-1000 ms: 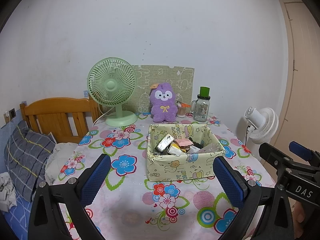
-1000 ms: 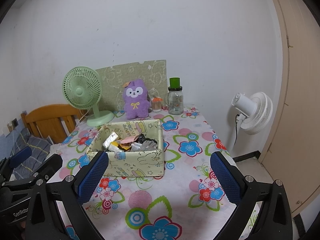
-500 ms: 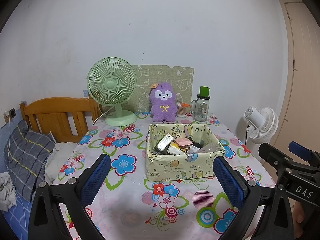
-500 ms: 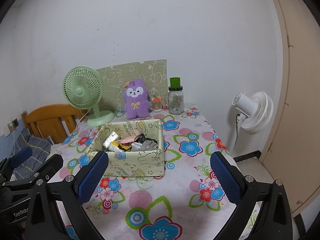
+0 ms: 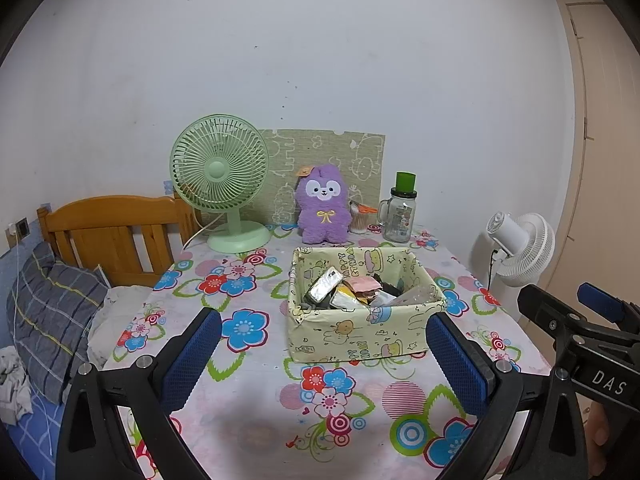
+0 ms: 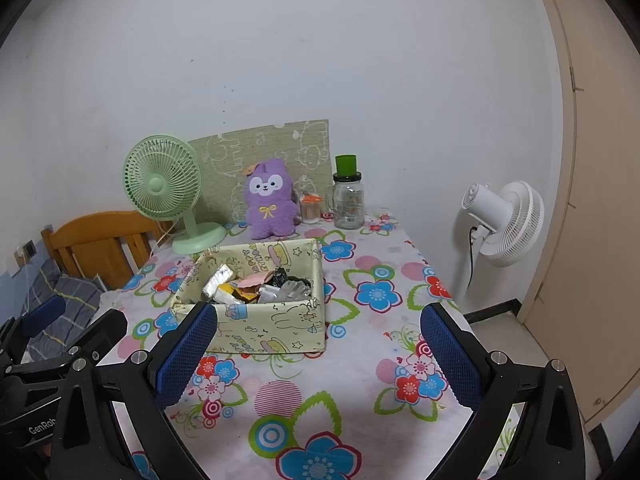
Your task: Organize soft objects
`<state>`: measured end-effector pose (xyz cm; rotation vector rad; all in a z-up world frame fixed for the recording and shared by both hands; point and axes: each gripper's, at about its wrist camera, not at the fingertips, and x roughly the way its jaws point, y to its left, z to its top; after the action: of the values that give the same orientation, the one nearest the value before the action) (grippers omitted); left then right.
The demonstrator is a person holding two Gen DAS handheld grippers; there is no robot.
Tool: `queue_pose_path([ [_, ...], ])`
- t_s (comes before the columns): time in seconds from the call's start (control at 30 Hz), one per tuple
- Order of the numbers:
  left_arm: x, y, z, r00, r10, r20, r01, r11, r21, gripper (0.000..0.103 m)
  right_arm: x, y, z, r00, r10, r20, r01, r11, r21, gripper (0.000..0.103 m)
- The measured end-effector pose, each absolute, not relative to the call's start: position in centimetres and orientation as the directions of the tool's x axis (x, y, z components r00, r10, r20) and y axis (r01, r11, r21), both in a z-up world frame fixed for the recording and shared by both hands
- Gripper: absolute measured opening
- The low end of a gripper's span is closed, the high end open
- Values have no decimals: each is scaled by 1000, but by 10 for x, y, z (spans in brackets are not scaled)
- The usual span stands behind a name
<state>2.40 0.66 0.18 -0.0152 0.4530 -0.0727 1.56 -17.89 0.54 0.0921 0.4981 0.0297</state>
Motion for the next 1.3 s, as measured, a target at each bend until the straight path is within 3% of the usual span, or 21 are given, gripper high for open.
queue_pose_path([
  [1.3, 22, 7, 5, 898, -71, -433, 62, 997, -34, 103, 14, -180, 7, 879, 56, -473, -10, 995, 99, 103],
])
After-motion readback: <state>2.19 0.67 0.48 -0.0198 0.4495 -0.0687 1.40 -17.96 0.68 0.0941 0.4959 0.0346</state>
